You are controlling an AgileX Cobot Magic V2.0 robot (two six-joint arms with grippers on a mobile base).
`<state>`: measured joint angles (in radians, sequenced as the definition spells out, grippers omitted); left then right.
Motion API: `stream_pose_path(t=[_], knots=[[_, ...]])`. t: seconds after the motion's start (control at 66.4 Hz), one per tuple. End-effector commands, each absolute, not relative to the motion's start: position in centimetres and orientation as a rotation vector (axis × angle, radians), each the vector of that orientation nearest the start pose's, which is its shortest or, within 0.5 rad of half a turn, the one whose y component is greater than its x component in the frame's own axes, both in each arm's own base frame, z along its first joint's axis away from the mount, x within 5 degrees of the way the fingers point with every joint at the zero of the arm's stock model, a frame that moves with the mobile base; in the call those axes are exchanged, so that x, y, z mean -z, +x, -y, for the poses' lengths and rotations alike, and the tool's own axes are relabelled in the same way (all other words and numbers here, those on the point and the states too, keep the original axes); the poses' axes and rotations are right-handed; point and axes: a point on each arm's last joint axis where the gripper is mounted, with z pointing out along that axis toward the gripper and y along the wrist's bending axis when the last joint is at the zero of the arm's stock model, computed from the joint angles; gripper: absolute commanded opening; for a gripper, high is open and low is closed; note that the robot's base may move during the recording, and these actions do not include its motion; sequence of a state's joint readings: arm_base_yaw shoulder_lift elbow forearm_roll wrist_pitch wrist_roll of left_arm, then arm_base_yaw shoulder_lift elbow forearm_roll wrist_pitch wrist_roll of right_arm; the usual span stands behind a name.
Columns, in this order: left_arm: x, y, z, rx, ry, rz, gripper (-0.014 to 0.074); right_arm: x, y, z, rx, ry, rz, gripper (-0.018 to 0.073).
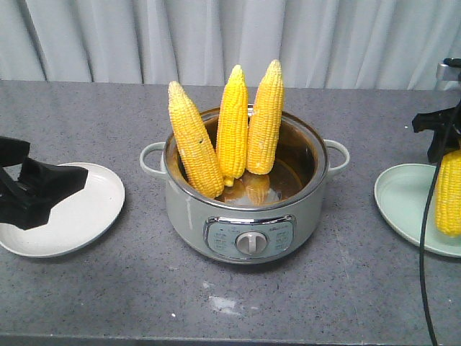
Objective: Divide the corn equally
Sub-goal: 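Lift the corn cob out and lower it onto the green plate, then open the right gripper and withdraw it from the corn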
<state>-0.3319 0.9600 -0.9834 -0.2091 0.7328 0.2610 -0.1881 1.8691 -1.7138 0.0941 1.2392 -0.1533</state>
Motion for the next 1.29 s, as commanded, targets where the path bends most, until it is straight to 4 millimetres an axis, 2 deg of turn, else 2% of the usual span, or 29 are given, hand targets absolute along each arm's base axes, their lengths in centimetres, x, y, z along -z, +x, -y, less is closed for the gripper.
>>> stream_pose_path(t=[0.0, 0.256, 0.647, 0.858, 1.054, 1.28], knots=[[-39.1, 17.6, 7.5, 0.3, 0.517, -2.023, 0.058, -31.8, 38.3, 6.6, -0.068, 0.074, -2.851, 0.0245], [-39.1, 17.6, 7.5, 0.3, 0.517, -2.023, 0.058, -30.1, 39.1, 6.8, -0.077, 0.081, -2.894, 0.0261], [-39.1, 17.6, 7.5, 0.3, 0.517, -2.023, 0.058, -29.7, 39.3, 6.8, -0.08, 0.072, -2.903, 0.0525], [-39.1, 17.6, 7.5, 0.3, 0.517, -2.023, 0.058, -30.4, 39.0, 6.8, -0.074, 0.06, -2.884, 0.0545], [-39.1, 17.6, 7.5, 0.3, 0.517, -2.023, 0.058, -33.2, 37.2, 6.2, -0.088, 0.067, -2.817, 0.0543], [-39.1, 17.6, 7.5, 0.3, 0.517, -2.023, 0.058, -35.5, 33.0, 3.8, -0.113, -0.009, -2.744, 0.0543]])
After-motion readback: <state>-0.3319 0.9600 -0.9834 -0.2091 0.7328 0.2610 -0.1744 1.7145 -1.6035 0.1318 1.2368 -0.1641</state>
